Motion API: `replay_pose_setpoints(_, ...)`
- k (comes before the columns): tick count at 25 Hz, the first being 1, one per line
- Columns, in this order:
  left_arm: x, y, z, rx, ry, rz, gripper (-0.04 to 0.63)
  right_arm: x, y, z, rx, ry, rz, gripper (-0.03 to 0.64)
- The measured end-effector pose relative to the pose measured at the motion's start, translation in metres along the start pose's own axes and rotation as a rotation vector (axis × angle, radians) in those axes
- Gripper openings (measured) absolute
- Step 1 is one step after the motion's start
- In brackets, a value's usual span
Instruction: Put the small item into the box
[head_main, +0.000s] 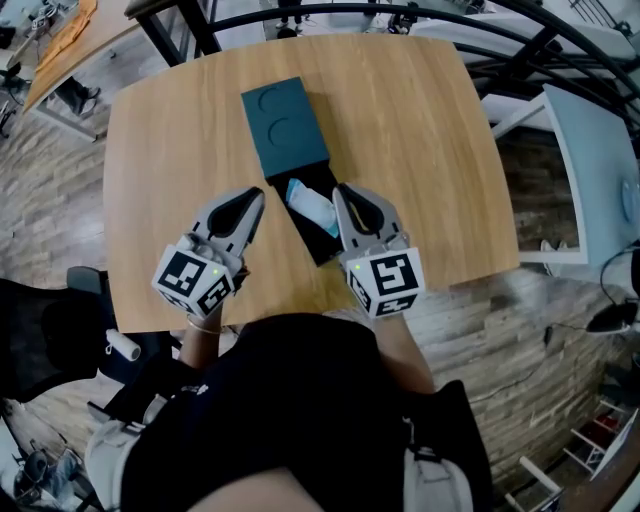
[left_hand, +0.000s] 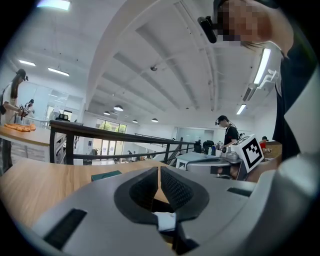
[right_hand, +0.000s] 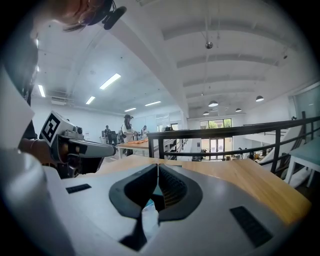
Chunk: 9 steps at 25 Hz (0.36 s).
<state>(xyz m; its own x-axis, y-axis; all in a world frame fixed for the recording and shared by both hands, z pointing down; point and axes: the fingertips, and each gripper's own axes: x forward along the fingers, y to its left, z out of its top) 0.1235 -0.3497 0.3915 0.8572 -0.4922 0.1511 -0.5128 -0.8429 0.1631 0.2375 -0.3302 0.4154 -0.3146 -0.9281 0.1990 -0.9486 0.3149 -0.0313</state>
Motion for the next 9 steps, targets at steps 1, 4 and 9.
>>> replay_pose_setpoints(1,-0.0001,0.0008,-0.0003,-0.001,0.001,0.002,0.023,0.0009,0.0002,-0.0002,0.0,0.003,0.0,0.026)
replay_pose_setpoints(4,0.0009,0.0023,-0.0012,-0.002,0.004,0.006,0.023,0.003,-0.0005,-0.0017,0.003,0.012,0.002,0.026)
replay_pose_setpoints(9,0.0012,0.0058,-0.0032,-0.007,0.004,0.012,0.023,0.007,0.0007,-0.0055,-0.003,0.008,0.012,0.026)
